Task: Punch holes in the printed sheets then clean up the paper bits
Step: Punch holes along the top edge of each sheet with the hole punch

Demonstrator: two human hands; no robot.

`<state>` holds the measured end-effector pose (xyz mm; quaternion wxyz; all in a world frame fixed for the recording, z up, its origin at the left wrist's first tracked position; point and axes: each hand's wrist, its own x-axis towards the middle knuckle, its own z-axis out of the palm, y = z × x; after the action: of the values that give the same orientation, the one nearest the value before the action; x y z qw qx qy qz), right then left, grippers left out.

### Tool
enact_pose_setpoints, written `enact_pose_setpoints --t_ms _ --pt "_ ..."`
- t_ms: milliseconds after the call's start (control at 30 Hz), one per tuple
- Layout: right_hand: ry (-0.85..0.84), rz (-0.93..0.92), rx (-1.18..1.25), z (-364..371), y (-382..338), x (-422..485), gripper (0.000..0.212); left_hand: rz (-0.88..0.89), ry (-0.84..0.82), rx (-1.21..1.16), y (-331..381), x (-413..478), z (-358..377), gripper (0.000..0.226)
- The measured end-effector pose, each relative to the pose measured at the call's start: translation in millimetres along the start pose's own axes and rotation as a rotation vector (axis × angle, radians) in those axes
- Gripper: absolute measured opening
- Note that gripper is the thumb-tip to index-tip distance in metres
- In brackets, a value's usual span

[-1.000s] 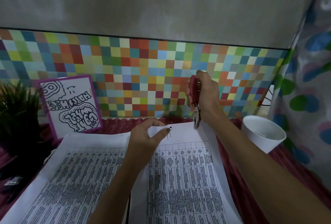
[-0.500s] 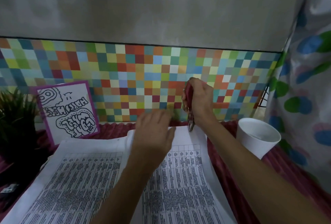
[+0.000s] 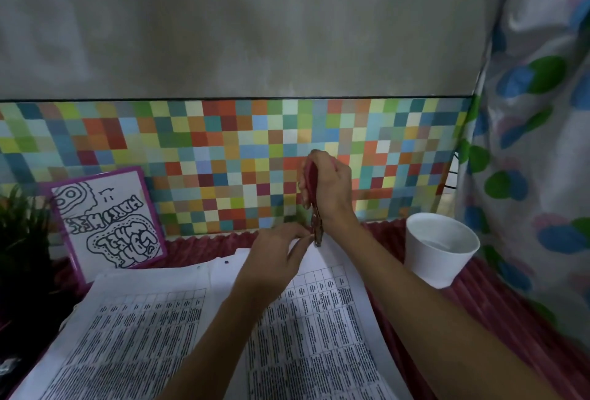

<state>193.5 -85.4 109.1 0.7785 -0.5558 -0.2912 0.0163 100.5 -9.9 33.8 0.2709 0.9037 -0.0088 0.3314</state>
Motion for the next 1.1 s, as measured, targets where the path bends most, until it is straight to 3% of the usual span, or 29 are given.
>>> enact_pose_setpoints --t_ms 200,467,567,667,767,833,933,1000,1100 --pt "0.003 0.156 -0.007 -8.4 -7.5 2.5 0.034 0.041 -0.018 0.083 -1.3 3.6 3.2 0.018" --pt "0.091 0.426 0.248 -34.4 -1.6 12.2 0.045 0.118 -0.066 0.213 14.2 8.7 -1.0 0.024" --pt "0.101 0.425 0.123 -35.9 3.2 11.2 0.037 0.188 -0.163 0.350 15.2 10.0 2.7 0.008" --pt "0.120 0.417 0.083 -33.4 0.2 9.5 0.028 0.199 -0.174 0.383 -3.4 8.1 17.2 0.033" --pt "0.140 0.354 -0.017 -40.5 -5.6 11.7 0.025 0.135 -0.132 0.376 -5.4 1.0 9.9 0.031" --pt "0.045 0.300 -0.169 -50.5 -11.8 11.6 0.021 0.089 -0.098 0.290 -4.3 0.0 4.6 0.013" --pt "-0.270 0.340 -0.442 -72.2 -17.4 4.8 0.016 -0.099 -0.022 0.065 -6.5 -1.3 -1.8 0.022" --pt "-0.415 0.442 -0.528 -86.8 -14.1 -5.2 0.021 -0.130 0.026 -0.020 -8.9 -0.4 -2.0 0.021" --pt "-0.425 0.501 -0.500 -97.7 2.2 -19.8 0.022 -0.113 -0.017 -0.018 -10.7 1.8 0.0 0.021"
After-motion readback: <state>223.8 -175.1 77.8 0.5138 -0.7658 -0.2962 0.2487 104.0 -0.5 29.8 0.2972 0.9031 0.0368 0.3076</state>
